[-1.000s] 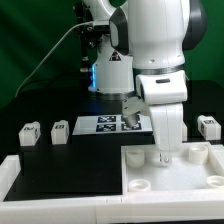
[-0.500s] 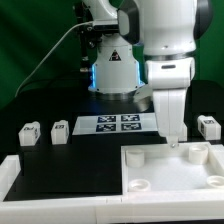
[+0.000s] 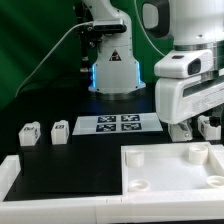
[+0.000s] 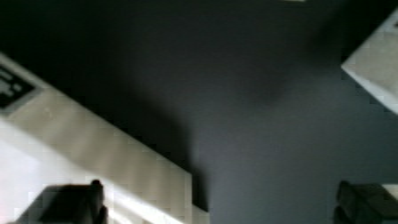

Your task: Assemble one leg

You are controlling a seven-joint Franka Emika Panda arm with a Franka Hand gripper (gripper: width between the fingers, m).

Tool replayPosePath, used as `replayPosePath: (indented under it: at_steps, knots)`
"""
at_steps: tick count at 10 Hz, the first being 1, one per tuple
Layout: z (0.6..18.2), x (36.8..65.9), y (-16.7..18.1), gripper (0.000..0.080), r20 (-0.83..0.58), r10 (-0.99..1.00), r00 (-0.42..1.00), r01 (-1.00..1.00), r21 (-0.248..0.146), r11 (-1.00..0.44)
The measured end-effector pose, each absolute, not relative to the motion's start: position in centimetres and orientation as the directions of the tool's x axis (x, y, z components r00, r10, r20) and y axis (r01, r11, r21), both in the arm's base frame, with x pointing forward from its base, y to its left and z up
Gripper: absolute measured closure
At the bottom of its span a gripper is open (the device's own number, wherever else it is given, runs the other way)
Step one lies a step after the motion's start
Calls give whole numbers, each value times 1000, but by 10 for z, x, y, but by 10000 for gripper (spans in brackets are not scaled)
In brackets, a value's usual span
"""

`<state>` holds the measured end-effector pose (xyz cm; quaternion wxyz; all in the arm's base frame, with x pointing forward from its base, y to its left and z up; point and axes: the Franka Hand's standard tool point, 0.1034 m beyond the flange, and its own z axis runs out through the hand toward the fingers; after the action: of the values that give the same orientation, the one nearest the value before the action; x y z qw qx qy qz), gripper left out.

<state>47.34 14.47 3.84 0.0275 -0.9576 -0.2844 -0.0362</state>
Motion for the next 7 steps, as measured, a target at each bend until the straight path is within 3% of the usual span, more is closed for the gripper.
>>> replayPosePath:
  at_steps: [2, 6, 7]
  knots:
    - [38, 473, 147, 151, 78, 378, 922, 383, -61, -922]
    - [35, 462, 173, 151, 19, 333, 943, 333, -80, -939]
    - [35, 452, 176, 151, -83, 307, 948, 300, -81, -950]
